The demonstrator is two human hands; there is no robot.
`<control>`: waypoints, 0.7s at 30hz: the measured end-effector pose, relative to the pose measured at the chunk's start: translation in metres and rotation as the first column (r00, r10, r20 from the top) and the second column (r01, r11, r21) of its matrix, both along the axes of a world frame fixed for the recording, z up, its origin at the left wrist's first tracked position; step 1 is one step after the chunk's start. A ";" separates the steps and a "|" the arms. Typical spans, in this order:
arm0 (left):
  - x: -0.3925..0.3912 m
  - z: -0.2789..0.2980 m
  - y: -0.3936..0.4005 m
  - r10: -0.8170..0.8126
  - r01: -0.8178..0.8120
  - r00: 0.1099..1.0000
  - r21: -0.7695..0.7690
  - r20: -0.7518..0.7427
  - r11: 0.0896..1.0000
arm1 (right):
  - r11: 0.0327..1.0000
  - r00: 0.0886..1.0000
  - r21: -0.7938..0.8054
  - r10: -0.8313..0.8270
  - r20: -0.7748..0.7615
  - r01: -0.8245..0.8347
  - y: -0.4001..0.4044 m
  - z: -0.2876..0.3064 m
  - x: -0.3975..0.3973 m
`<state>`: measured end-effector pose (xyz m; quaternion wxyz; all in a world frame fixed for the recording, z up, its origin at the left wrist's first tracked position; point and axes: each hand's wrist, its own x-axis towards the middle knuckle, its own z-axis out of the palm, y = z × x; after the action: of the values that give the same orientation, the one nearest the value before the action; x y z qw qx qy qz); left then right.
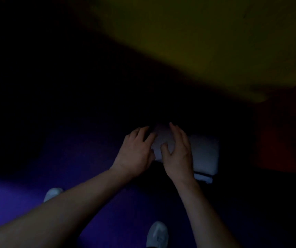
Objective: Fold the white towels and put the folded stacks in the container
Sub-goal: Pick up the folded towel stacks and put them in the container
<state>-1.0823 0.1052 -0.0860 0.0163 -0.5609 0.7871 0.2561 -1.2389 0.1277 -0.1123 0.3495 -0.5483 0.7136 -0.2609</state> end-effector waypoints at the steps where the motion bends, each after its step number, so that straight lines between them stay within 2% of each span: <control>1: 0.012 0.021 0.000 0.019 -0.019 1.000 -0.018 -0.009 1.000 | 1.000 1.000 -0.011 0.011 -0.004 -0.011 0.000 0.021 0.009; 6: 0.078 0.102 0.009 0.126 -0.132 0.991 -0.139 -0.053 0.981 | 0.993 0.995 -0.065 0.097 -0.029 -0.099 -0.006 0.113 0.065; 10: 0.135 0.151 0.016 0.222 -0.236 0.970 -0.181 -0.095 0.955 | 0.982 0.986 -0.102 0.156 -0.051 -0.160 -0.017 0.163 0.123; 15: 0.219 0.194 0.022 0.339 -0.362 0.931 -0.233 -0.132 0.903 | 0.964 0.973 -0.134 0.231 -0.024 -0.232 -0.034 0.201 0.210; 21: 0.339 0.214 0.014 0.467 -0.485 0.875 -0.249 -0.129 0.838 | 0.932 0.941 -0.148 0.337 0.015 -0.331 -0.061 0.219 0.329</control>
<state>-0.7431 0.1191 0.1280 -0.1505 -0.7271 0.6508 0.1584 -0.9102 0.0663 0.1071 0.3626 -0.6799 0.5824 -0.2590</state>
